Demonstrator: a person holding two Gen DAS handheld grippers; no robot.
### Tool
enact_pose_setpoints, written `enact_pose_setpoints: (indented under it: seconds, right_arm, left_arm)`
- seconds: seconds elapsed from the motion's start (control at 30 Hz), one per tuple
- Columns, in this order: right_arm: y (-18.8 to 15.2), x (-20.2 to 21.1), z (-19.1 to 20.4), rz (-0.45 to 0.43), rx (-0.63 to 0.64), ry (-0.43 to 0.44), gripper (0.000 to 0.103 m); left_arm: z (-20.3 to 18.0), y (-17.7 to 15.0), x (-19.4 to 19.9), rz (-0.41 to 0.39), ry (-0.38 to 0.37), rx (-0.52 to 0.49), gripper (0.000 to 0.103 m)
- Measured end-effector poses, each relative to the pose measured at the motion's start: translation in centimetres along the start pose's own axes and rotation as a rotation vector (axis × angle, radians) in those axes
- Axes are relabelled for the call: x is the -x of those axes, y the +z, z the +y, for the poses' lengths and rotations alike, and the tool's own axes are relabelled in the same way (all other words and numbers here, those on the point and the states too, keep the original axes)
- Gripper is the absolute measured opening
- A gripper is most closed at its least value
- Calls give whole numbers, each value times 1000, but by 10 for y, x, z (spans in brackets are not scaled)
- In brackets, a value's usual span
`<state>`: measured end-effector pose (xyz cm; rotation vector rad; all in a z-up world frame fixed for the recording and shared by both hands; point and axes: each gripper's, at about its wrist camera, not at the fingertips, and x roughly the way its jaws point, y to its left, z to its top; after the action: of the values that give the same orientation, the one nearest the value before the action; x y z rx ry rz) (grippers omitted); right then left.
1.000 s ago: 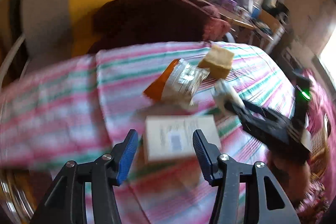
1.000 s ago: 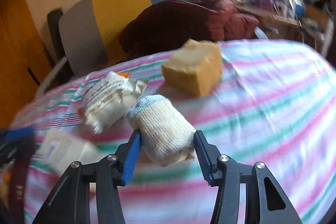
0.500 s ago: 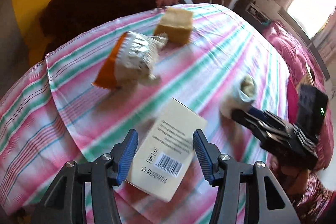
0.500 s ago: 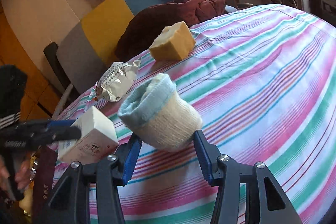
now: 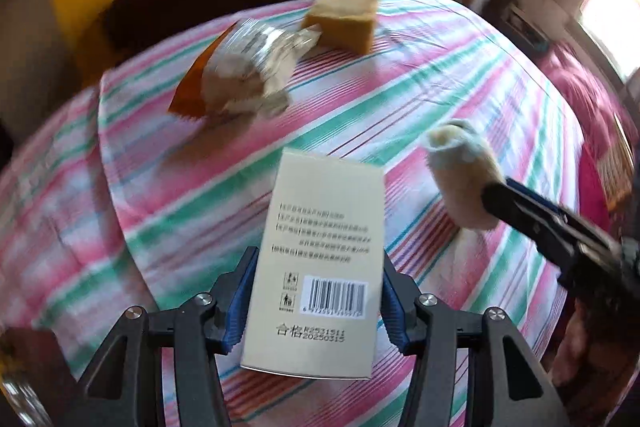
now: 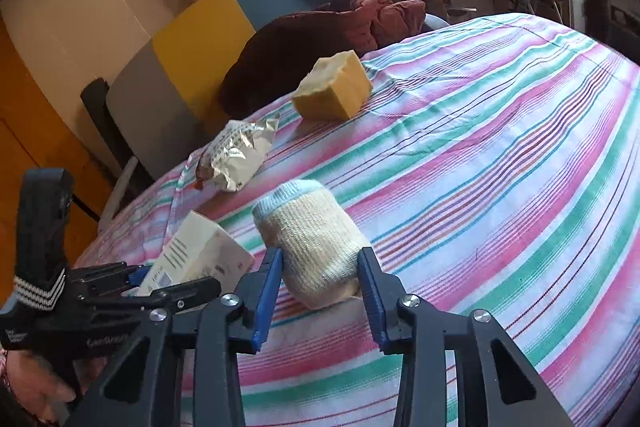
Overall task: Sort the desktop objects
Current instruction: 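Grasp the white cloth bag with the right tool while the left tool grasps the white box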
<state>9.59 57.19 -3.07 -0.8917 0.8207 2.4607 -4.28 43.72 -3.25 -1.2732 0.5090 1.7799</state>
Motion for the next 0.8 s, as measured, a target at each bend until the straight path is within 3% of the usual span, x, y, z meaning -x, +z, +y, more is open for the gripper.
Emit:
enact_pose_setpoints:
  seconds: [0.13,0.37,0.6,0.8]
  right_arm:
    - [4,-6,10,34,78,-13,47]
    - [9,-32,22,63,186,-69,57]
    - [5,-27,28,84,210,-71,44]
    - [-20,0,48,81,163,5,41]
  left_arm:
    - [11,-16,6,-18,-25,101,54]
    - [19,-34,15,-53,-7,114,51]
    - [19,-49,22,-82,1,149,51]
    - [22,-73,42,-122,-40,194,51]
